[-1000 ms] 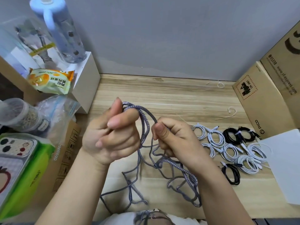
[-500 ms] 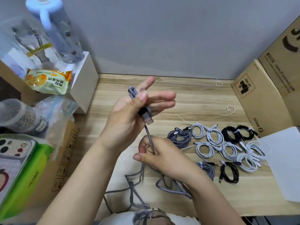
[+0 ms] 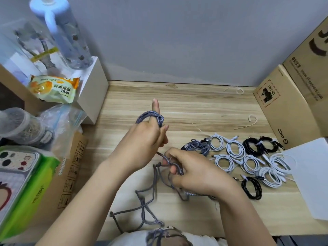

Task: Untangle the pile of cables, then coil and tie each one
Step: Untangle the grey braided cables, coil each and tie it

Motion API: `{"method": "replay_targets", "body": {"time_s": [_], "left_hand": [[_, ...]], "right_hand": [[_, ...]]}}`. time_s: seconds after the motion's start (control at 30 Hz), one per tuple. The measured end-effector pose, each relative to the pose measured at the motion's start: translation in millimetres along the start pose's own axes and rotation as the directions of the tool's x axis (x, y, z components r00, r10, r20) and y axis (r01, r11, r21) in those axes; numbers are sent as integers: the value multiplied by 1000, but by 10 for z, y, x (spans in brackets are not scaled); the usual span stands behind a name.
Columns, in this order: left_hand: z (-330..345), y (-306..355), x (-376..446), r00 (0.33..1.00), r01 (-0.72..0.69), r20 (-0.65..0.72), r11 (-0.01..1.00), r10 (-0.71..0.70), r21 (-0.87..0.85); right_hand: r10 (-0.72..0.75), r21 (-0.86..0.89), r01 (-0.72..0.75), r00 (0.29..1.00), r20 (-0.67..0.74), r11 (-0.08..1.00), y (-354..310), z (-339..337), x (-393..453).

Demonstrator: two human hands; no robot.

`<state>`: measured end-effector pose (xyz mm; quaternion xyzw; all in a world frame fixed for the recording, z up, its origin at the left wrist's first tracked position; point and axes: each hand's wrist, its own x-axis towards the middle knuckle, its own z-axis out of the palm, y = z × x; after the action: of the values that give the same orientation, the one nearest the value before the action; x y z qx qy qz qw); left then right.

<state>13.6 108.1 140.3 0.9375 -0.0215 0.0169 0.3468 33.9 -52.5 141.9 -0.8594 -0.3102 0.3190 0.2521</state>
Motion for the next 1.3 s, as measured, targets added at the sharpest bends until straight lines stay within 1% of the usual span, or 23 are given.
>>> {"method": "replay_targets", "body": {"time_s": [0.1, 0.17, 0.23, 0.27, 0.3, 0.33, 0.37, 0.43, 0.47, 0.5, 0.53, 0.57, 0.63, 0.67, 0.73, 0.8, 0.83, 0.9, 0.97, 1.03, 1.13, 1.23, 1.3], "left_hand": [[-92, -64, -3, 996, 81, -43, 996, -79, 43], [-150, -125, 5, 989, 147, -41, 984, -143, 100], [-196, -173, -8, 983, 176, 24, 975, -180, 133], [-202, -203, -24, 976, 187, 95, 977, -197, 103], [-200, -229, -44, 955, 223, 198, 975, -220, 10], [-201, -245, -68, 915, 286, 333, 949, -229, -133], [-201, -265, -93, 857, 339, 483, 903, -180, -265], [-198, -297, -131, 707, 380, 704, 802, 68, -460], [-210, -301, -145, 637, 392, 740, 738, 214, -550], [-211, -305, -155, 592, 414, 734, 656, 332, -631], [-201, -314, -169, 574, 447, 697, 549, 430, -707], [-181, -318, -179, 572, 479, 623, 399, 533, -782], [-135, -298, -193, 618, 503, 377, 20, 690, -864], [-130, -266, -180, 652, 504, 259, -152, 713, -850], [-172, -182, -125, 737, 503, 96, -447, 670, -740], [-258, -125, -65, 848, 431, 6, -681, 531, -592], [-282, -113, -32, 896, 371, -11, -761, 444, -532], [-283, -139, 45, 968, 222, -1, -854, 253, -470], [-224, -153, 123, 998, 61, 53, -863, 39, -502], [-154, -149, 186, 973, -99, 99, -761, -210, -641], [-51, -68, 265, 884, -191, 40, -437, -466, -879], [68, 21, 302, 817, -184, -103, -87, -567, -979], [130, 50, 300, 787, -183, -196, 82, -585, -980]], "right_hand": [[45, -73, -42, 998, 41, 996, 100, 7, -5], [55, -108, -54, 998, 5, 993, 128, 4, -19], [40, 6, -40, 993, -107, 999, 147, -7, -25], [23, 117, -2, 984, -178, 993, 156, -11, -21], [10, 230, 49, 968, -250, 972, 159, -23, -13], [11, 321, 93, 950, -311, 943, 160, -37, -4], [17, 382, 130, 934, -357, 915, 161, -49, 5], [24, 464, 183, 914, -405, 867, 136, -79, 6], [31, 515, 202, 913, -407, 833, 112, -99, 6], [37, 568, 213, 918, -396, 795, 89, -123, -2], [36, 608, 222, 923, -383, 762, 68, -145, -9], [32, 634, 233, 925, -378, 737, 51, -164, -18], [56, 678, 235, 924, -378, 697, 46, -186, -16], [74, 691, 220, 927, -368, 689, 54, -187, -3], [89, 680, 184, 934, -346, 710, 104, -156, 23], [86, 669, 150, 948, -306, 728, 151, -103, 43], [78, 669, 135, 957, -279, 731, 159, -82, 42], [37, 647, 134, 969, -244, 751, 144, -43, 41], [7, 607, 158, 966, -260, 779, 123, -24, 38], [1, 570, 164, 961, -278, 805, 120, -4, 42], [25, 551, 146, 957, -291, 822, 121, 25, 32], [60, 547, 134, 945, -322, 826, 101, 89, 57], [98, 546, 117, 932, -349, 829, 92, 120, 82]]}}
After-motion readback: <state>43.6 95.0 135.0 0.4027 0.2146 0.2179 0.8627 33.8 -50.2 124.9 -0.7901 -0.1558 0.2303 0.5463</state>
